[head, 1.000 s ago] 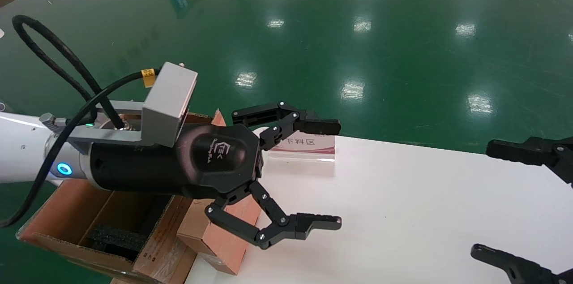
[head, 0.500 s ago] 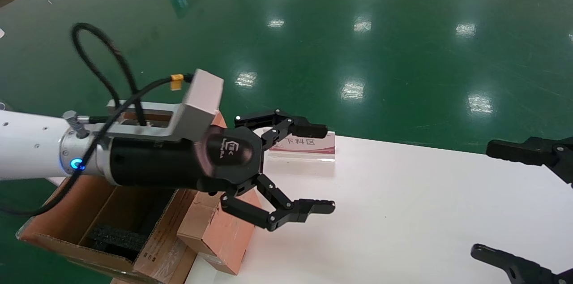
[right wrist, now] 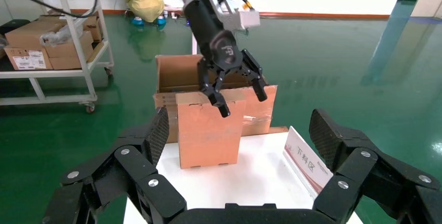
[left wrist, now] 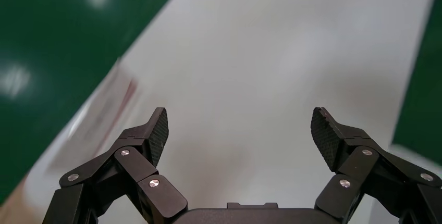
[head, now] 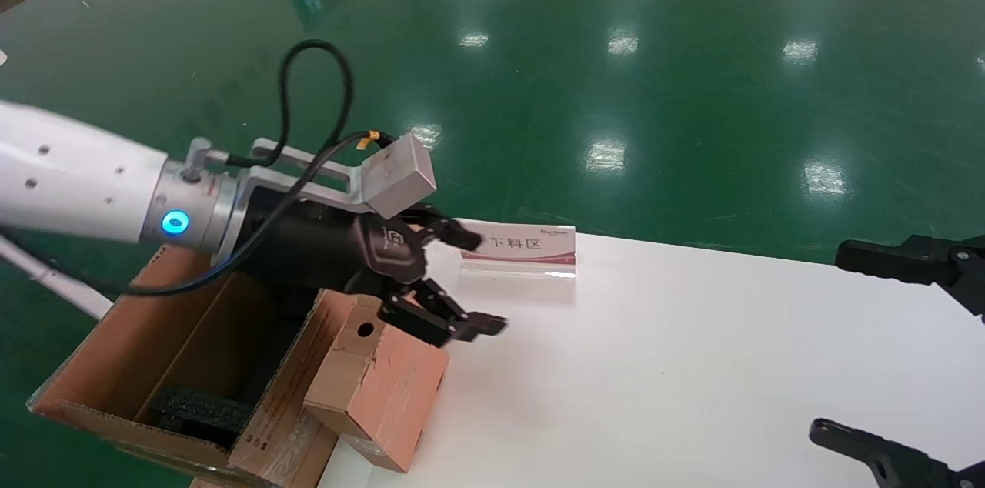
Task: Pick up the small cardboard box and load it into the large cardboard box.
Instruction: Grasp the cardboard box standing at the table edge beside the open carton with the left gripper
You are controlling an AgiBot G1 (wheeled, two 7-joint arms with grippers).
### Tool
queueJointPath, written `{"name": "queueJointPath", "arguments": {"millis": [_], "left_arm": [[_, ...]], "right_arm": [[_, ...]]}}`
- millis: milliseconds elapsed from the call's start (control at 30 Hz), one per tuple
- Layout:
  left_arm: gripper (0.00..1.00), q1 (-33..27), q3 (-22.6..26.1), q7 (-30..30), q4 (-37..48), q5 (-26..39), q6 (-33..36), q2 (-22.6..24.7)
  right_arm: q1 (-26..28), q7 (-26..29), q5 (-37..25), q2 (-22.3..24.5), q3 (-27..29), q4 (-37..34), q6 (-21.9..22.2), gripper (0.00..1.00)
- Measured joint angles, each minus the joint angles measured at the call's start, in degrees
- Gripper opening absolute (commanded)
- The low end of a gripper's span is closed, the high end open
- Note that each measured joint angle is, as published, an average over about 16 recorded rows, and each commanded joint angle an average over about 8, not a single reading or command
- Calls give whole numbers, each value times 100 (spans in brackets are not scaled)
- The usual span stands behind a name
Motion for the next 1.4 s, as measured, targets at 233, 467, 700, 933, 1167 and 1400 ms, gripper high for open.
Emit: {"name": "queueJointPath", "arguments": {"millis": [233,467,700,933,1167,1400], "left_arm": [[100,-1026,824,-1295,36,980,443,190],[100,-1824,1682,-2265,28,1267,555,191],[100,-2576,2675,-2815,-20,1193,572,150],[100,-3248,3740,-3071,-54,947,556,174],[100,-3705,4614,-3237,-72,658,496,232],[100,-3935,5175,-3363,-82,474,393,287]], "right_arm": [[1,-1,2,1,-3,0,1,100],[1,-3,4,2,-6,0,2,100],[2,-4,6,3,-8,0,4,100],[2,-6,8,5,-11,0,5,100],[3,-7,9,6,-14,0,6,100],[4,-8,11,7,-16,0,7,100]]}}
